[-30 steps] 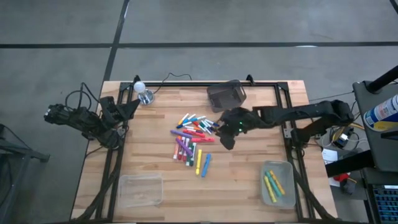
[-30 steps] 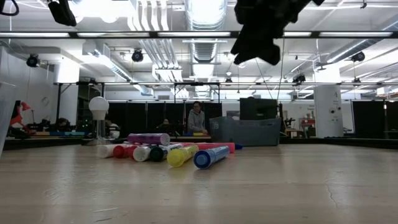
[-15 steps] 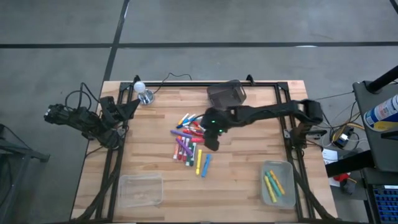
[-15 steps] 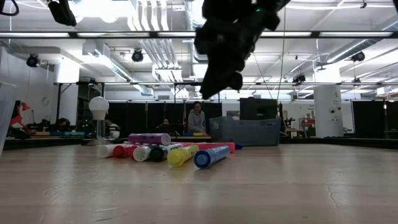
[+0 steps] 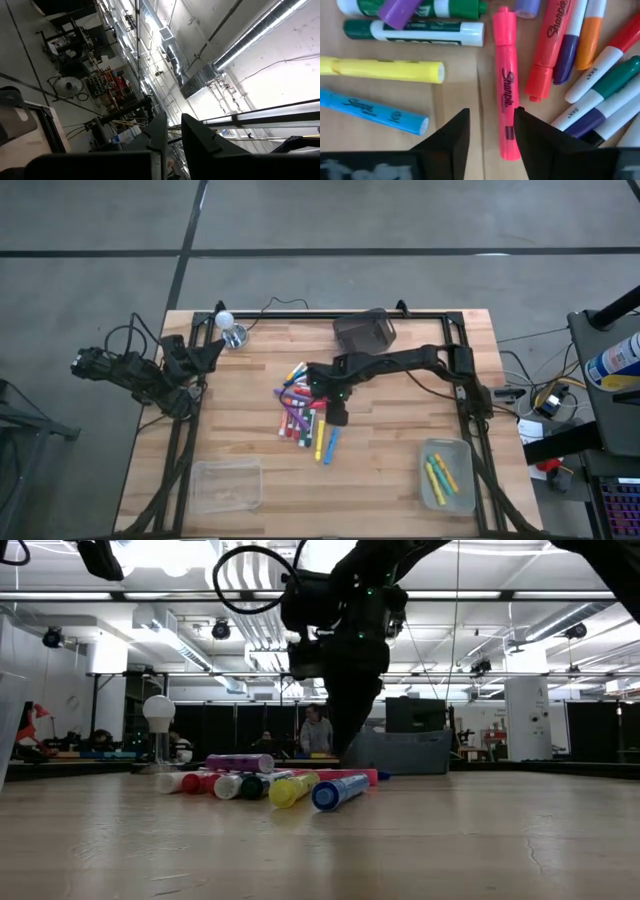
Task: Pick & Place Markers
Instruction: Put the pink highlighter pen into the gray bin
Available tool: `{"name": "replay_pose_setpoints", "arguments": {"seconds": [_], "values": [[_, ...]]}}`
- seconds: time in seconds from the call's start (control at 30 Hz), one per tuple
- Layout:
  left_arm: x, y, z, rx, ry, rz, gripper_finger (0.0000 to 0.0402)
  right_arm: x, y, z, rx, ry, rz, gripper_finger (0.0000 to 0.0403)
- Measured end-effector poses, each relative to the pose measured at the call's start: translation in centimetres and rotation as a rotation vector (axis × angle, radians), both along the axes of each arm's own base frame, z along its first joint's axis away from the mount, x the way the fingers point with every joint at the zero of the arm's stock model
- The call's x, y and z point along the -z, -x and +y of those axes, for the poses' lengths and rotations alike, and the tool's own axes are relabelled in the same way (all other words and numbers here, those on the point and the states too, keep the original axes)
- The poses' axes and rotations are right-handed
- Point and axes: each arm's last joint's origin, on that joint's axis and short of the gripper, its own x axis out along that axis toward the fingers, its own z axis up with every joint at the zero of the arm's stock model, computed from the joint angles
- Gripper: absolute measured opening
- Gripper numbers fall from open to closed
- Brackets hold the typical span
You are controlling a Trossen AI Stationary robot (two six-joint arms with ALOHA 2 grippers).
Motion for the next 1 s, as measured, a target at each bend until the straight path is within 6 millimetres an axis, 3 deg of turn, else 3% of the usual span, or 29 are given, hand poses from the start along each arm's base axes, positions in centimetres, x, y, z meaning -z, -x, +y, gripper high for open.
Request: {"name": "replay_pose_setpoints", "arguments": {"seconds": [0.4,0.57,0.77,1.0], "values": [[0.0,0.0,0.0,-0.001,-0.002,0.001,0.0048,3.0,-0.1,-0.6,-0.013,0.020,0.088,0.0156],[0.0,0.0,0.0,-0.001,-0.002,0.001,0.0048,3.5,-0.2,-0.6,-0.009,0.019,0.097,0.0125],[0.0,0.0,0.0,-0.002,-0.005,0.003,0.0048,3.7,-0.2,-0.5,-0.015,-0.013,0.107,0.0058],[0.0,0.0,0.0,-0.002,-0.005,0.003,0.0048,3.2,0.2,-0.5,0.097,-0.045,0.172,0.0056]]}}
